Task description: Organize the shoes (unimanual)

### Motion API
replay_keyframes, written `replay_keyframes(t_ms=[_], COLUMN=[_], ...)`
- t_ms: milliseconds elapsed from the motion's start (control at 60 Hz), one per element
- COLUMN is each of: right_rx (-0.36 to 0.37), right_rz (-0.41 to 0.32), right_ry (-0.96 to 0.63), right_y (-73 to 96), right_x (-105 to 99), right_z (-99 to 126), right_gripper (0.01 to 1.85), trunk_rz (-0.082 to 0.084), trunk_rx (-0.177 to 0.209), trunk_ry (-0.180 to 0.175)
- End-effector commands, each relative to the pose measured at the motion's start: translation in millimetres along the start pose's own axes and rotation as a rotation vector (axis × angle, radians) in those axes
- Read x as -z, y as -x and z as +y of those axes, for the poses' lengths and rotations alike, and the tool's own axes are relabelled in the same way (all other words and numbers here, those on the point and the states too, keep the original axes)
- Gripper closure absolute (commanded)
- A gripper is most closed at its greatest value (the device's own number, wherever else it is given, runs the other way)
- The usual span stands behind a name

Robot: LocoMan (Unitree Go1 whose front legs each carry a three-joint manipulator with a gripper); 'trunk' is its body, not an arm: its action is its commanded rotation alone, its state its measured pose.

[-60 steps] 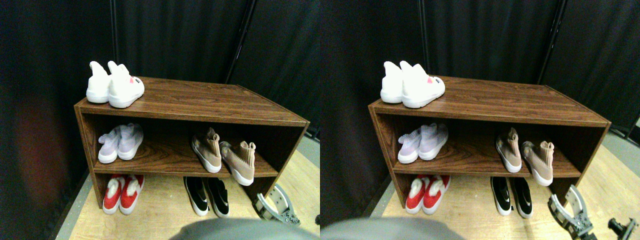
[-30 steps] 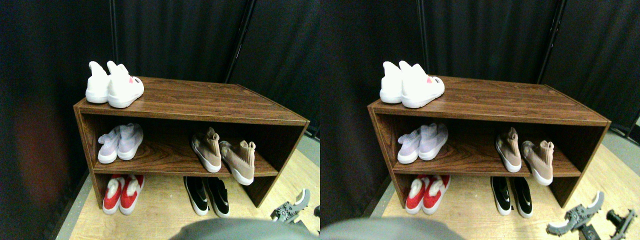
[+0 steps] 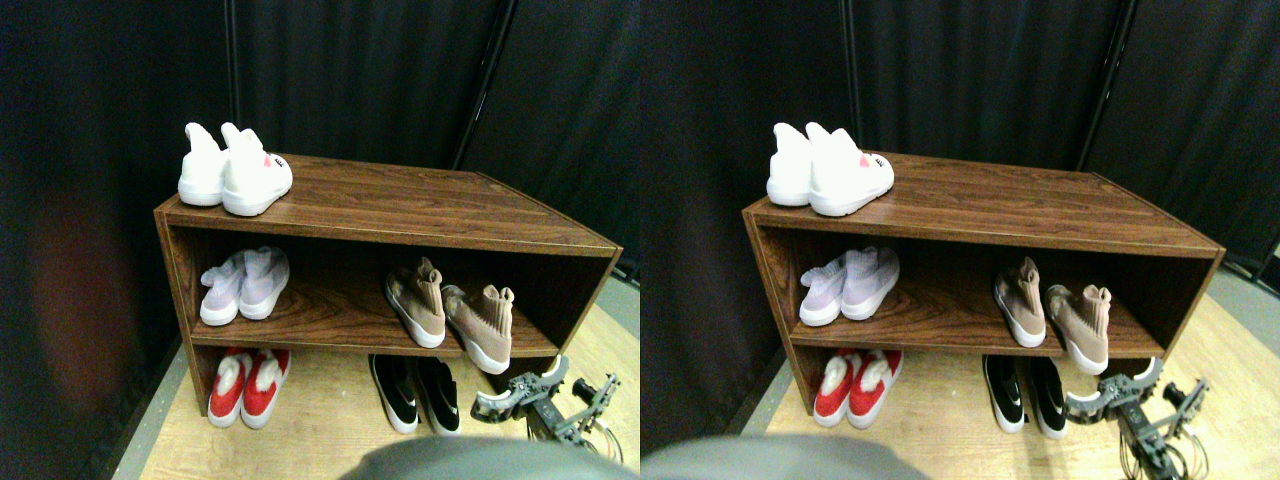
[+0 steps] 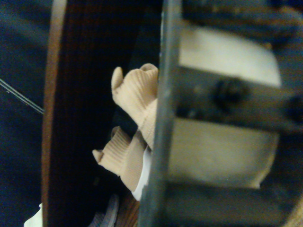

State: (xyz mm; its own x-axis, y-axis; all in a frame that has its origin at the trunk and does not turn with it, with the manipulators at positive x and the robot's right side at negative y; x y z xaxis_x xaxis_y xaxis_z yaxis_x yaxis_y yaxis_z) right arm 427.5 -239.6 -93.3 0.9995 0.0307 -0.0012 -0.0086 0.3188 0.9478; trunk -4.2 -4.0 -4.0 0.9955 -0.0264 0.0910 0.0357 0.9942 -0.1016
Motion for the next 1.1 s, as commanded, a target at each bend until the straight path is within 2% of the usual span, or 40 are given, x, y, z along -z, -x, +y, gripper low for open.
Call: replay_keyframes(t_ms=[17,83,433,700,867,1100], right_rx=[-0.006,-0.002,0.023,0.05,0.048,-0.007], right_rz=[-0.014,-0.015,-0.014,-0.033,-0.03,-0.004], right_ry=[-0.001,0.004,-0.023,-0.016,-0.023,-0.034], right_y=[-6.2,-13.8,-41.2,-53.7,-53.8,-36.2], right_x=[1.8,3.6,8.9,11.2,11.5,8.0], right_z=[-0.3,-4.5,-10.8,-14.5,-16.3,-8.1], right_gripper=[0.17,0.25,0.25,0.26,0.21,0.33], trunk_rz=[0.023,0.023,0.023,0.024,0.027,0.032], trunk_rx=[-0.015,-0.018,-0.035,-0.045,-0.047,-0.037], trunk_ry=[0.017,0.018,0.029,0.035,0.035,0.03])
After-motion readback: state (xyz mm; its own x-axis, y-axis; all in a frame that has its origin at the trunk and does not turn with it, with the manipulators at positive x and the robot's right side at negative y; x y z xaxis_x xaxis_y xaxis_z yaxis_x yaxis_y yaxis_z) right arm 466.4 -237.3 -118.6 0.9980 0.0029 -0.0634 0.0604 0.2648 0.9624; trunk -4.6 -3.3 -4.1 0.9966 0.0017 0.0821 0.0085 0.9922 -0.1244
